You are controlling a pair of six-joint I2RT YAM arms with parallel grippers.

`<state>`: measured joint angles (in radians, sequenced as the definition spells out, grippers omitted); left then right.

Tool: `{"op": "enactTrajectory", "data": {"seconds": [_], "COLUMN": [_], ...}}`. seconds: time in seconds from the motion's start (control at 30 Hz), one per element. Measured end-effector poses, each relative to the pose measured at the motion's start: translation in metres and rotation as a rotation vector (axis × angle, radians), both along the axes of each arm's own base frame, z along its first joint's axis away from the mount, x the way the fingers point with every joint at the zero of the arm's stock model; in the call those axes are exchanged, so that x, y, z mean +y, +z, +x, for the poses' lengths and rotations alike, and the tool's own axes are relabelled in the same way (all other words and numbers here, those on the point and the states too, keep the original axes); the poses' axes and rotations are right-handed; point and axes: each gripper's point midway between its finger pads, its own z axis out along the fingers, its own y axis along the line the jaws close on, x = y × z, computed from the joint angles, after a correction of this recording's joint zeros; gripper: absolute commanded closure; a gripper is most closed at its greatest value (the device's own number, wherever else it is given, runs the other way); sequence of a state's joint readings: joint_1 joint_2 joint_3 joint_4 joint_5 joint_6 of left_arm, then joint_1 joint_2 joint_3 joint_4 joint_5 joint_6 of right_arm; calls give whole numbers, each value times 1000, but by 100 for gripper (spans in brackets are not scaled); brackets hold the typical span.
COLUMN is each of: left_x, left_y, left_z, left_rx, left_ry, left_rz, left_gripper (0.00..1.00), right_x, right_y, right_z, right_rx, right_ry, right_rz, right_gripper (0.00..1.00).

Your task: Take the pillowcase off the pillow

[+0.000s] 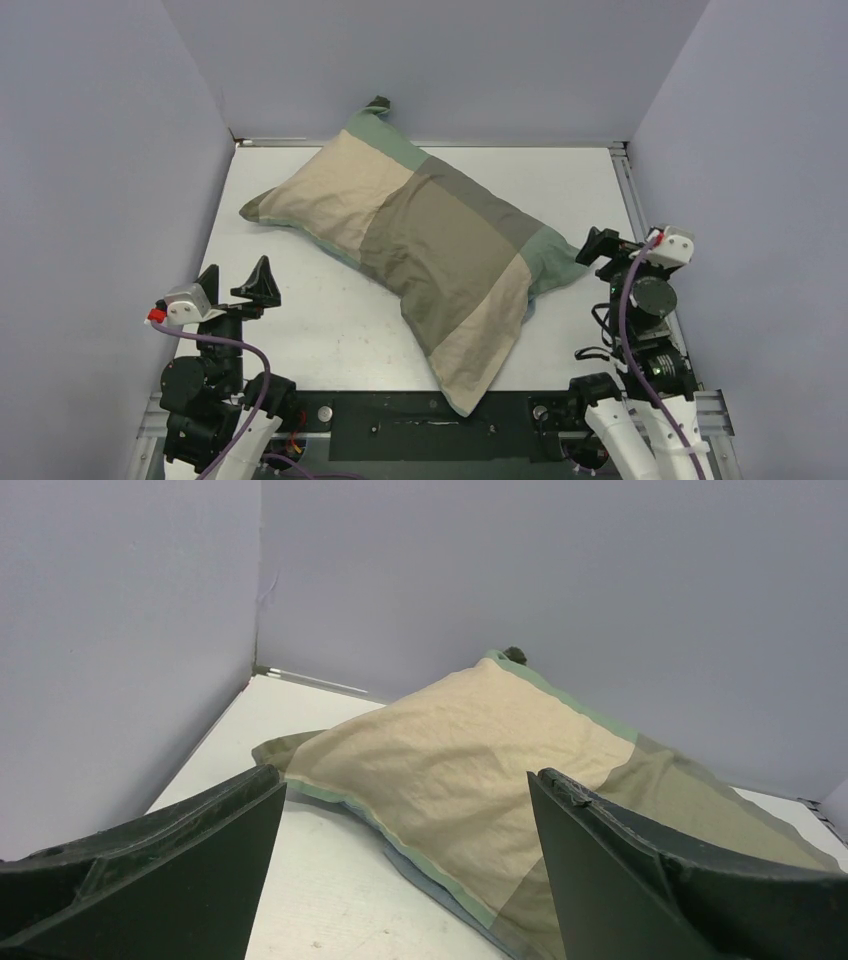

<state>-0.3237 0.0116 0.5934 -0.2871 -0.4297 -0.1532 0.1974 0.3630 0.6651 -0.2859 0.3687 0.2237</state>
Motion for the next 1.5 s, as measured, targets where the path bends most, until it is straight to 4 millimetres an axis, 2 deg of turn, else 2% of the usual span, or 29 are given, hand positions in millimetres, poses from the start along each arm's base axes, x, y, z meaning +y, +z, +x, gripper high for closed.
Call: {"op": "enactTrajectory", "data": {"seconds": [0.17,0.33,0.4,0.47,0.6,0.67,0.77,0.93,1.03,1.17,1.27,1.37,1.5], "left_x": [-2,-4,-5,-6,-6,-6,-7,-7,-7,-7,-7,-7,-7], "left_y": [1,0,0,0,0,0,0,0,0,0,0,0,0], "left_z": [-1,0,0,0,0,0,0,0,0,0,0,0,0], "left_rx": [-4,-3,-3,-3,-3,-3,-3,-3,-3,-3,-3,-3,-3], "left_ry": [-10,-23,-29,-34,-36,-37,-38,-42,-42,-42,-42,-42,-42], "left_rz": [-2,-2,-2,-2,-2,-2,-1,-2,-2,-2,-2,-1,-1], "left_gripper": [4,4,4,4,4,4,4,4,4,4,4,4,4], "right_x": [21,45,63,88,131,145,160,177,185,193,201,212,229], "right_y": [-15,-38,-53,-76,-118,-129,-132,-122,-127,-146,-151,-150,-144], "right_z": [34,79,100,117,128,135,155,187,200,196,185,166,131], "right_rx": [169,373,446,523,653,698,711,671,669,718,732,736,749], "right_ry": [77,133,191,292,491,554,615,684,717,744,760,787,827], "right_rz": [1,45,82,133,211,236,260,273,283,298,296,294,272], "right_gripper": [10,10,10,10,10,10,10,10,0,39,70,86,88]}}
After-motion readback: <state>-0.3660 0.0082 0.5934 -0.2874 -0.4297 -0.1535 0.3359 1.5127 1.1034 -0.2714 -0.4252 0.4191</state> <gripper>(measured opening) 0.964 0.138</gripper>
